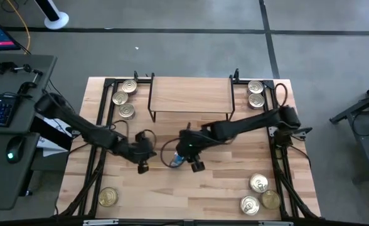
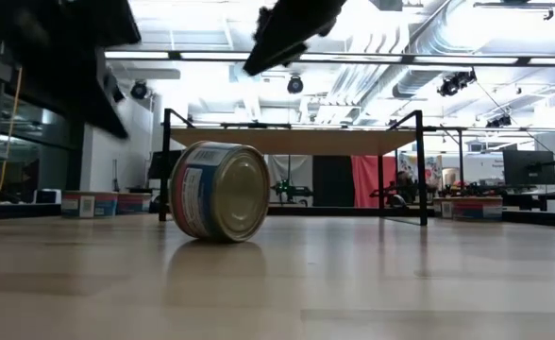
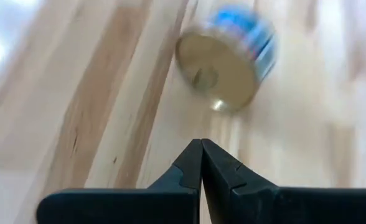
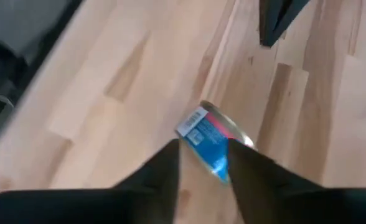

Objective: Stack canned seafood by type on shelf
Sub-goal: Put the blue tuna can on the shelf

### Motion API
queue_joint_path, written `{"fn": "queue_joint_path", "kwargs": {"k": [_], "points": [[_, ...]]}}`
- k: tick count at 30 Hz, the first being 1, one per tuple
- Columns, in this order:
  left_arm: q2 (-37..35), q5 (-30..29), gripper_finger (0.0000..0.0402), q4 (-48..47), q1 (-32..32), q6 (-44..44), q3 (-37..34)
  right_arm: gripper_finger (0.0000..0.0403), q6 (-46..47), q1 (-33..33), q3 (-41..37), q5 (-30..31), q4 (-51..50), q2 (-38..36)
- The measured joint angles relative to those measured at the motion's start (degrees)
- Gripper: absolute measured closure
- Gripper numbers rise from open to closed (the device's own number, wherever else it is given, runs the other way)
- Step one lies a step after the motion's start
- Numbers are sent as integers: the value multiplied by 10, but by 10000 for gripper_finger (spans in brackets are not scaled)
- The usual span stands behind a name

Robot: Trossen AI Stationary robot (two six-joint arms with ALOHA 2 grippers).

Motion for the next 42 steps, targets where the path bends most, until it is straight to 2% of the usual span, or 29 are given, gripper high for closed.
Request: {"fn": "queue_joint_path", "kwargs": {"k": [5,9,14,23,27,38,42], "points": [[-75,-35,402,12,-50,-78,1,150,-92,-9,104,7,-115,69],[-119,-62,402,45,-86,-109,1,113,-168,-7,150,12,-157,116],[-166,-121,402,106,-115,-65,1,112,-228,-1,168,51,-153,149],[-229,-169,402,146,-122,28,8,112,-249,-1,165,43,-132,156],[-243,-174,402,145,-122,52,8,112,-256,1,165,28,-134,161],[-244,-187,402,145,-121,81,8,114,-273,13,164,39,-118,192],[-244,-193,402,149,-121,86,8,145,-273,13,164,48,-109,195]]}}
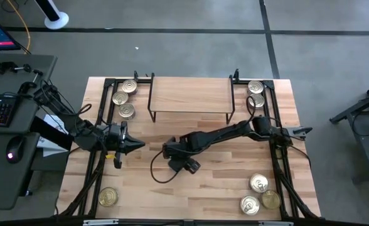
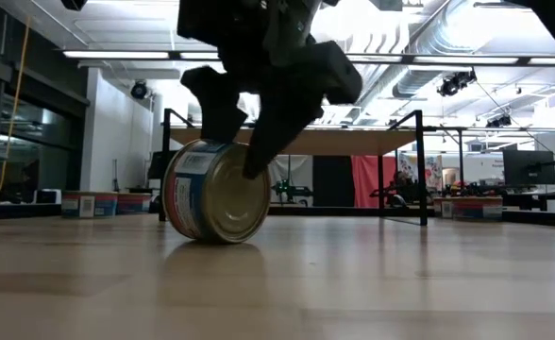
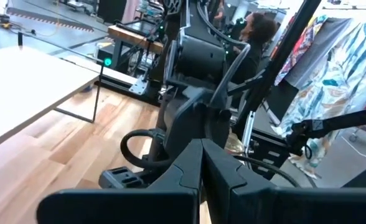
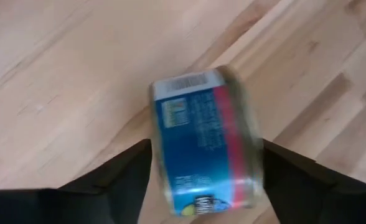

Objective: Stack canned seafood by type on shelf
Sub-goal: Put the blue tuna can on the shelf

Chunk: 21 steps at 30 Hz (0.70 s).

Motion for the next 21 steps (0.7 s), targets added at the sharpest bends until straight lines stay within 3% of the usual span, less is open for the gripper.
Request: {"fn": "queue_joint_path", "kwargs": {"k": [5,10,14,19,21], "points": [[0,-9,402,4,0,12,0,232,4,2,0,17,-4,0],[0,-31,402,37,1,22,0,232,48,5,29,40,-51,0],[-1,-45,402,89,8,77,0,232,89,10,124,74,-142,-17],[-5,-47,402,142,34,127,0,232,175,7,234,168,-258,-50],[-5,-39,402,157,47,146,0,232,211,-1,217,230,-278,-80]]}}
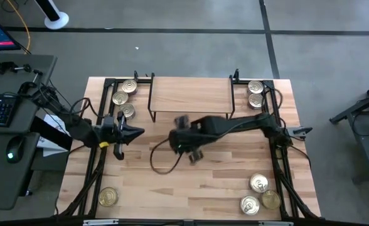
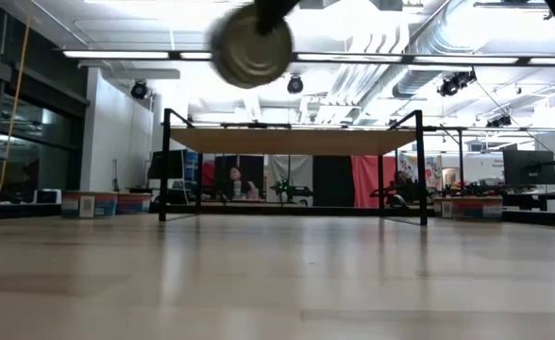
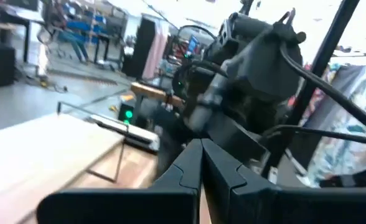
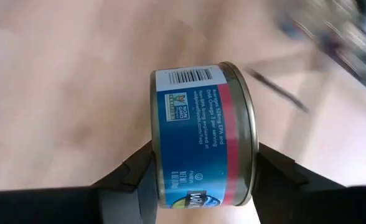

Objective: Stack canned seafood by type on shelf
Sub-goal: Put the blue tuna can on the shelf

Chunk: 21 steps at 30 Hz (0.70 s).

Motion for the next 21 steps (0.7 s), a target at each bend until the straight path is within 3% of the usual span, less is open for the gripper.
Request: {"fn": "queue_joint_path", "kwargs": {"k": [6,10,16,21], "points": [[0,92,402,11,52,9,0,232,133,-27,-132,159,-73,-111],[4,108,402,15,75,9,0,232,201,-62,-255,252,-66,-191],[12,112,402,23,99,-9,0,232,216,-142,-410,278,0,-245],[14,112,401,32,104,-18,0,232,117,-178,-462,302,112,-244]]}}
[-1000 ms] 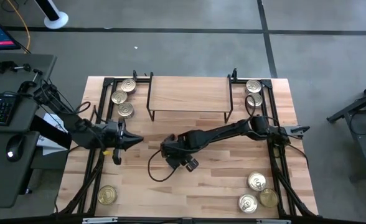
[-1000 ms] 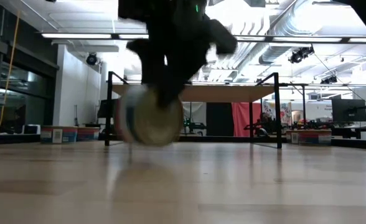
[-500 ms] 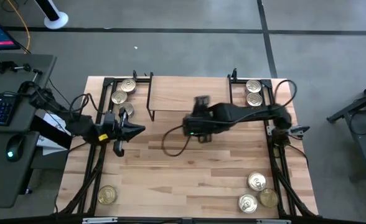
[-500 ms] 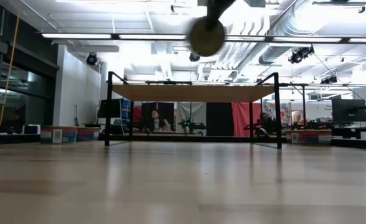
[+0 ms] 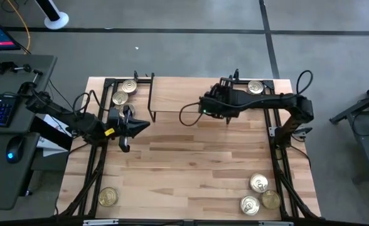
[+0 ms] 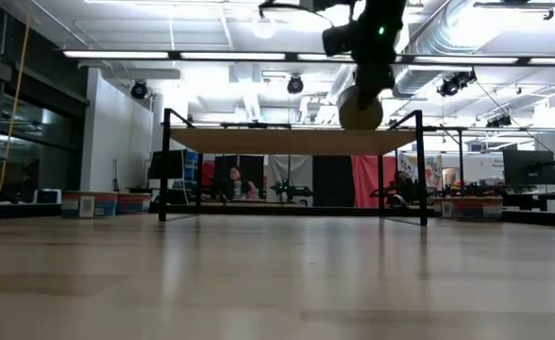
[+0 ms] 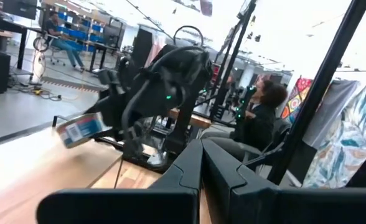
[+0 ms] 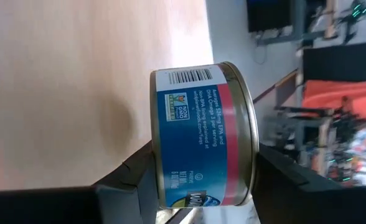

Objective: Stack canned seafood by type on shelf
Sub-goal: Put the blue tuna can on the shelf

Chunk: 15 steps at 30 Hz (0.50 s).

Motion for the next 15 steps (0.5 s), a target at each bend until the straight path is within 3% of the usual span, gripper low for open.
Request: {"fn": "queue_joint_path", "kwargs": {"k": [5,11,15], "points": [[0,2,401,10,-4,-4,0,227,-32,-27,-15,-2,15,2],[0,3,401,9,-6,-14,0,164,-39,-36,-15,-30,-1,2],[0,0,401,9,-4,-14,0,144,-32,-34,-15,-67,-18,2]]}}
